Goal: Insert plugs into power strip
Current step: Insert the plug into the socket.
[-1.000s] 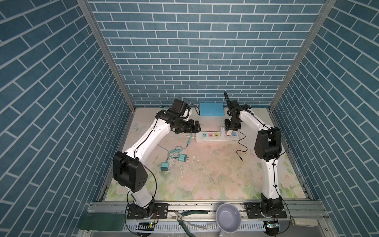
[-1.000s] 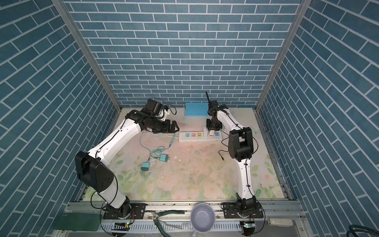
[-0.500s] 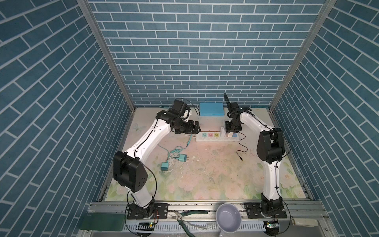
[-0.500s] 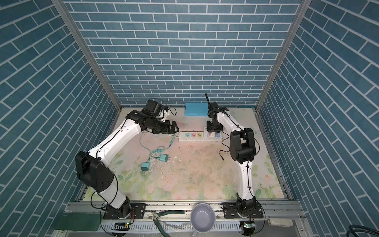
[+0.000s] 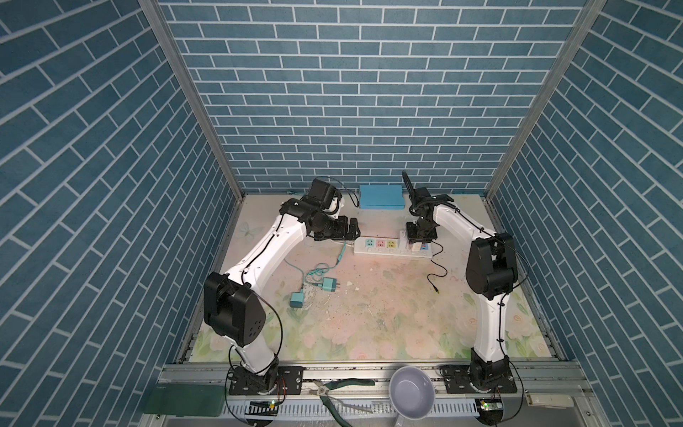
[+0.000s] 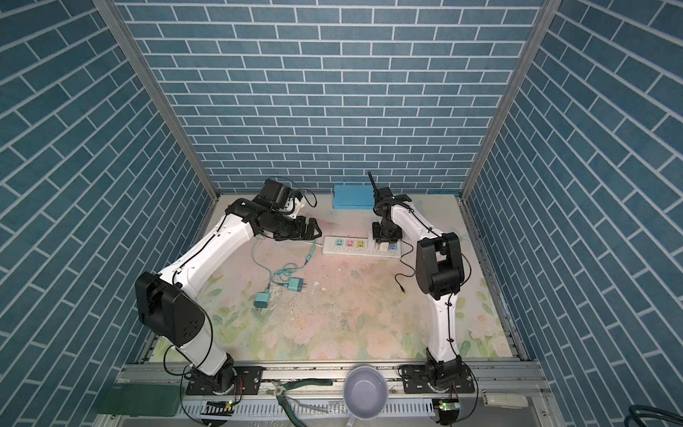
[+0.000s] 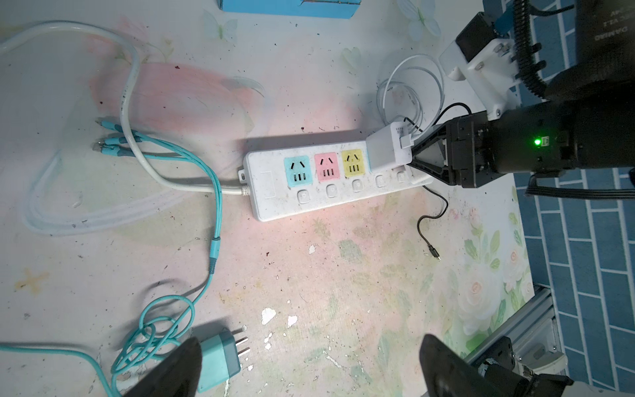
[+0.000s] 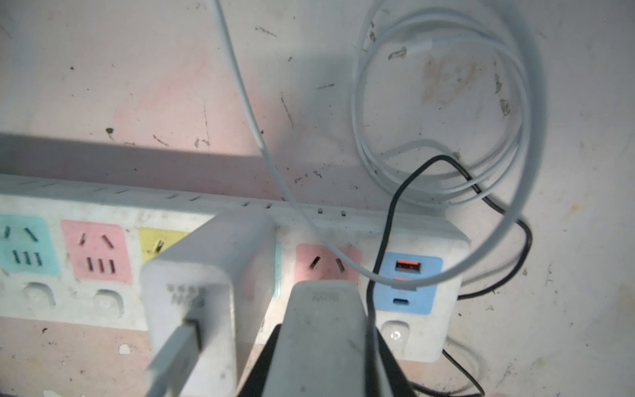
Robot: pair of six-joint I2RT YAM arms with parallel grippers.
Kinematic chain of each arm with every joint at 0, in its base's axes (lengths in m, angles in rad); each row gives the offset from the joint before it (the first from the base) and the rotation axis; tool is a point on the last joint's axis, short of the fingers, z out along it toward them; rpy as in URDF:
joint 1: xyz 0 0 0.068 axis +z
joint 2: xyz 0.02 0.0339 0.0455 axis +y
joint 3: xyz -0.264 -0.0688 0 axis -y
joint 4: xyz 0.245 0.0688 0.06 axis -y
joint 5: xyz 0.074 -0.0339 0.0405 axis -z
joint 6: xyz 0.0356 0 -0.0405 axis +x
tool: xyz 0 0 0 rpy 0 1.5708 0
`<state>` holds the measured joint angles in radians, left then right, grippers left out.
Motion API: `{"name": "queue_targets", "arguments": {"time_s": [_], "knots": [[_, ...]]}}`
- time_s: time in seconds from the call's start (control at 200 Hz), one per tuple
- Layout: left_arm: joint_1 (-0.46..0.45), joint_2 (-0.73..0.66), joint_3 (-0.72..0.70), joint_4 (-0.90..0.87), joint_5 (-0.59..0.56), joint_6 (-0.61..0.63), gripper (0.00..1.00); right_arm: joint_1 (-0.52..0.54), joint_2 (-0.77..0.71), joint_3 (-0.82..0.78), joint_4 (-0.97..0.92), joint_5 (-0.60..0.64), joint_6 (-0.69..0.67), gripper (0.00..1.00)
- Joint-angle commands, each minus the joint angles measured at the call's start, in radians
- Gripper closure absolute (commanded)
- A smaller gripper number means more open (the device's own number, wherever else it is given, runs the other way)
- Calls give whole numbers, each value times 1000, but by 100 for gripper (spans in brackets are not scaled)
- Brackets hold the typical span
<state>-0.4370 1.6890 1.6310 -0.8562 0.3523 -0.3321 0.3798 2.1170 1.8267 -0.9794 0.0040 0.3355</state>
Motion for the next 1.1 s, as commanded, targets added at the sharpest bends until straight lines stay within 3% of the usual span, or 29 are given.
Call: {"name": "queue_targets", "arguments": {"time_s": [0.0, 0.575, 1.095], "knots": [[9, 7, -22, 9, 7, 12, 0, 9, -56, -18, -28, 21, 41, 100], [9, -8, -32, 6, 8, 19, 0, 6, 13, -43, 60, 35, 119, 100], [20, -8, -42, 8, 10, 23, 0, 1, 99, -67, 25, 26, 60, 100]]}}
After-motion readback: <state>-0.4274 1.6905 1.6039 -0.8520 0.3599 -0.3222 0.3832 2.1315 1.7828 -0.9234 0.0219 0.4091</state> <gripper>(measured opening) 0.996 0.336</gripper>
